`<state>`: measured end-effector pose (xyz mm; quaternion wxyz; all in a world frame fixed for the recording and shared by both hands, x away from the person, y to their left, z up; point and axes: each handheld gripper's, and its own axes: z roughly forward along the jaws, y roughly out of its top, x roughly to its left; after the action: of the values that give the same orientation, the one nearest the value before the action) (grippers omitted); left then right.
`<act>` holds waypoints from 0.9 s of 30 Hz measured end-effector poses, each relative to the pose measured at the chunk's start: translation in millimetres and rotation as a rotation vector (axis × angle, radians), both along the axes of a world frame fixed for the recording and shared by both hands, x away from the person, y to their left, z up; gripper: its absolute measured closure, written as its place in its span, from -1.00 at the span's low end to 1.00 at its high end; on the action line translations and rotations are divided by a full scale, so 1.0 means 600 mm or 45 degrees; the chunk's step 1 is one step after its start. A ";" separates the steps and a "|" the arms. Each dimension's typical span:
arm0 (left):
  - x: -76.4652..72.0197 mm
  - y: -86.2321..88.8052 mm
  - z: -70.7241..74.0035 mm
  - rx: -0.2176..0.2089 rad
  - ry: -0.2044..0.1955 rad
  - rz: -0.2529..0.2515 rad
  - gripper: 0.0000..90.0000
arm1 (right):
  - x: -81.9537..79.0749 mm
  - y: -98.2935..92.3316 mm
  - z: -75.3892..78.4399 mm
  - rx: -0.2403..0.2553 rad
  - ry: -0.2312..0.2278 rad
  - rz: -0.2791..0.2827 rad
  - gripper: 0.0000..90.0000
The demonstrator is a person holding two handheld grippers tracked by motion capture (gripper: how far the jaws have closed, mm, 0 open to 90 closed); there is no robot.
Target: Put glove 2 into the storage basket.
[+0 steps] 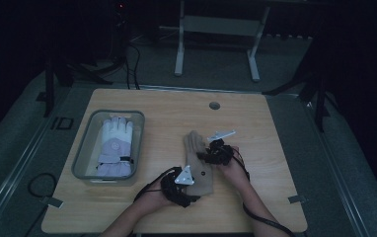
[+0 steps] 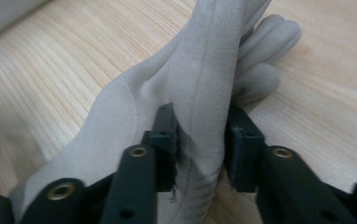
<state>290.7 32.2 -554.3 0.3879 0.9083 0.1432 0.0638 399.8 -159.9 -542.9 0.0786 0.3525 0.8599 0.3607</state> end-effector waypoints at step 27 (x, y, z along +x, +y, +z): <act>-0.008 -0.008 0.023 0.193 -0.127 0.002 0.81 | -0.017 0.018 0.021 0.010 -0.056 -0.017 0.65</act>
<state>286.2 27.4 -540.8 0.3247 0.9306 0.1190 0.1199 389.9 -149.1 -530.2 0.0984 0.3506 0.8542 0.3712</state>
